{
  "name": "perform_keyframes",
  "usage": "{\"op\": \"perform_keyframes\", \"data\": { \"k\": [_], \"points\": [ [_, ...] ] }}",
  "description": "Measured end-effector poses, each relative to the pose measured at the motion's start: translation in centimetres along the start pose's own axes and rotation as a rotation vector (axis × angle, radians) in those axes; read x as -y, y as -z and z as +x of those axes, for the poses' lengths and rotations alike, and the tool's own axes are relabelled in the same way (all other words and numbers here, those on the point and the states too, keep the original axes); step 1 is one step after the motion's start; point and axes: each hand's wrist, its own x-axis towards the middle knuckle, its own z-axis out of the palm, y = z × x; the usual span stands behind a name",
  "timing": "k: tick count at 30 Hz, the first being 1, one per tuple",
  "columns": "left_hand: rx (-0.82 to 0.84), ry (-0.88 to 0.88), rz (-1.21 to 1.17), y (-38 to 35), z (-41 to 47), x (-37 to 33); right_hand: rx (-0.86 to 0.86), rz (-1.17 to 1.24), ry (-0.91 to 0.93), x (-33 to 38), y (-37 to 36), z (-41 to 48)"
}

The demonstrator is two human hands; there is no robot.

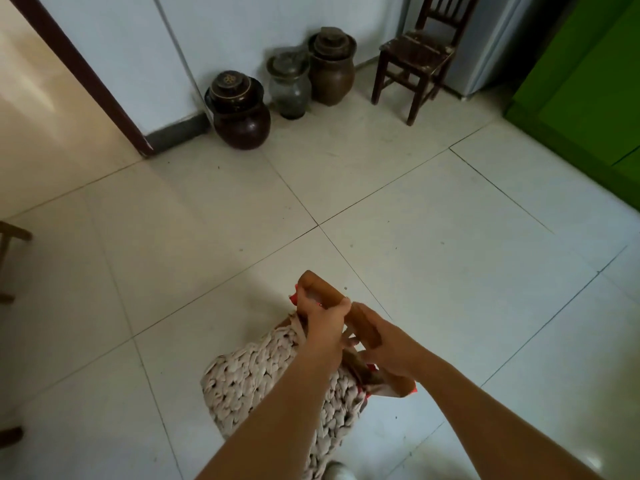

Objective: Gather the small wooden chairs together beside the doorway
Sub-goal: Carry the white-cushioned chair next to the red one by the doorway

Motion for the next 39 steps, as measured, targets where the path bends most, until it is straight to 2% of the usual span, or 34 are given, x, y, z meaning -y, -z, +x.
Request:
{"op": "perform_keyframes", "data": {
  "k": [5,14,20,27,34,39],
  "points": [
    [-0.014,-0.033,-0.032,-0.3,0.2,0.5,-0.027,-0.132,0.023,-0.8,-0.4,0.3],
    [-0.024,-0.111,-0.088,3.6,-1.7,0.0,-0.005,-0.146,0.032,2.5,-2.4,-0.7],
    [-0.03,-0.241,-0.203,8.6,-5.2,-3.6,0.033,-0.279,0.122,9.3,-4.4,-1.4],
    [0.047,-0.406,-0.303,10.7,-10.7,-10.3,0.065,-0.357,0.231,18.7,-2.9,-2.9],
    [-0.089,-0.387,-0.425,13.3,-15.9,-18.3,0.082,-0.41,0.411,29.9,-2.0,-5.7],
    [-0.139,-0.463,-0.497,16.7,-19.3,-24.0,0.118,-0.515,0.531,37.6,-2.7,-5.8]
  ]
}}
